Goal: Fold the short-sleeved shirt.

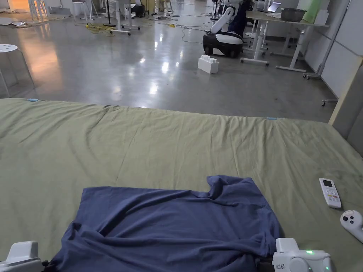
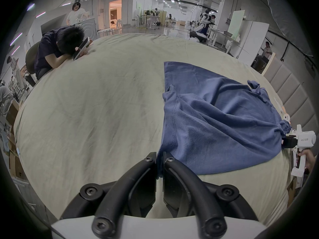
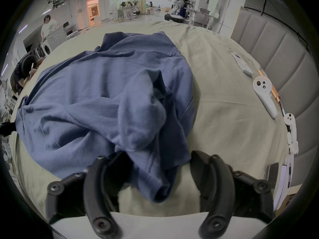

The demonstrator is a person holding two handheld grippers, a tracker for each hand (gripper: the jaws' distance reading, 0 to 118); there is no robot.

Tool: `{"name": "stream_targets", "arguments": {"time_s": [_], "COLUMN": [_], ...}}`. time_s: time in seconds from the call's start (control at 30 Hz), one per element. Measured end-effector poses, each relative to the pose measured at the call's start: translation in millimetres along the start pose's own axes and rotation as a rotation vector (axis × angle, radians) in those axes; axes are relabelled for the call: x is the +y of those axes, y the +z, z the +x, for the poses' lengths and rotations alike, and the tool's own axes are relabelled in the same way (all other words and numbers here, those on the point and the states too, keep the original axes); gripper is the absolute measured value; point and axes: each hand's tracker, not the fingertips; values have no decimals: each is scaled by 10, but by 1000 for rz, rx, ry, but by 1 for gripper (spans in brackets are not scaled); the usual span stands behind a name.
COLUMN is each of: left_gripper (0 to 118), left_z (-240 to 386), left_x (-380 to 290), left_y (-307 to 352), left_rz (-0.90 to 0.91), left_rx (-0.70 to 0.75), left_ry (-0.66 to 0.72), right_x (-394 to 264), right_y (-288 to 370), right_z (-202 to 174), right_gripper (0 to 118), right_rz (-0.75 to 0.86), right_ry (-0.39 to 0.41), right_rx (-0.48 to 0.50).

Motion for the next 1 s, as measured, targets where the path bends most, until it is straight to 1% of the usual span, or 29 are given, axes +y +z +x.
{"name": "stream_targets", "arguments": {"time_s": [0.1, 0.17, 0.2, 0.23, 0.37, 0.57, 0.8, 0.87, 1.0], "left_gripper": [7, 6, 6, 6, 5, 5, 5, 5, 5], "left_z": [6, 29, 33, 34, 28, -4, -9, 13, -43], "left_x": [-7, -8, -7, -7, 25, 179, 330, 368, 336], "left_y": [-39, -38, -36, -26, 66, 275, 462, 661, 837], "left_rz": [8, 12, 14, 19, 44, 76, 98, 99, 101], "left_rx": [-4, -7, -14, -24, -44, -97, -144, -154, -161], "left_ry": [-4, -7, -3, 2, -1, 22, 10, 8, 14], "right_x": [-44, -70, -74, -79, -65, 26, 97, 84, -37], "right_y": [65, 33, 39, 53, 229, 622, 946, 1057, 1310], "right_z": [-70, -70, -99, -109, -104, -69, -93, -104, -112], "right_gripper": [12, 11, 10, 10, 10, 10, 10, 9, 10], "right_rz": [36, 52, 52, 54, 82, 158, 197, 195, 194], "right_ry": [26, 31, 36, 39, -2, -26, -1, 4, 32], "right_rx": [37, 44, 19, 18, 8, 27, 45, 40, 17]}}
